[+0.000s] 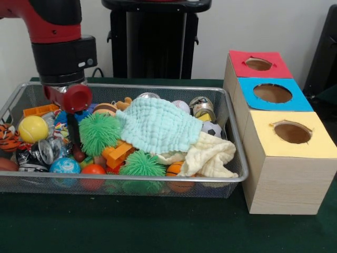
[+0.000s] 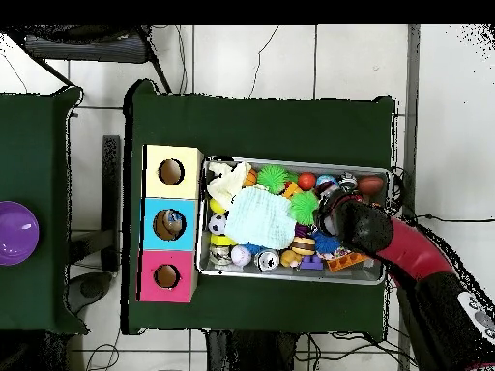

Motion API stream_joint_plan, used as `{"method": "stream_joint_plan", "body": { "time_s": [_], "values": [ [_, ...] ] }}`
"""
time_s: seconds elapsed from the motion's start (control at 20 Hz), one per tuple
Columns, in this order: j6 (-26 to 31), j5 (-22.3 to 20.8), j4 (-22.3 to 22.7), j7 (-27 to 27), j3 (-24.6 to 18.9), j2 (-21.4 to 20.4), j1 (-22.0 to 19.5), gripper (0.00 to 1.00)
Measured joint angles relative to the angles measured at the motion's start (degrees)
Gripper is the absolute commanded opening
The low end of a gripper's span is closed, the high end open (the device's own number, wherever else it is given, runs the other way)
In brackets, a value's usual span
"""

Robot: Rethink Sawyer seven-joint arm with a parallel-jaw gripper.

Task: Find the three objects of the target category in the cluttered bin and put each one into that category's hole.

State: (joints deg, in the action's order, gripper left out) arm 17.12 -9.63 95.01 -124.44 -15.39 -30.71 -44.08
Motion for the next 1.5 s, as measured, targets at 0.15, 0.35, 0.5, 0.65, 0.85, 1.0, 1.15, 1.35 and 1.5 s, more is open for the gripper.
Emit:
{"method": "stream_joint_plan", "body": {
  "time_s": [0.15,0.35,0.5,0.65,0.85,1.0,1.15,1.35,1.5],
  "values": [
    [-2.90,-2.15,-2.22,0.00,1.61,0.11,1.22,0.00],
    [-4.54,-4.08,-5.28,0.00,3.58,0.11,2.42,0.00],
    [-4.55,-5.00,-7.52,0.00,4.29,0.15,2.56,0.00],
    [-4.57,-5.80,-9.77,0.00,4.75,0.42,2.38,0.00],
    [-4.57,-6.17,-12.11,0.00,5.02,1.37,1.91,0.00],
    [-4.55,-6.23,-13.59,0.00,5.05,2.62,1.22,0.00],
    [-4.55,-6.30,-15.25,0.00,5.21,5.09,-0.20,0.00],
    [-4.55,-6.31,-15.51,0.00,5.37,6.72,-1.09,0.00],
    [-4.58,-6.30,-15.52,0.00,5.46,8.23,-1.77,0.00]
  ]
}}
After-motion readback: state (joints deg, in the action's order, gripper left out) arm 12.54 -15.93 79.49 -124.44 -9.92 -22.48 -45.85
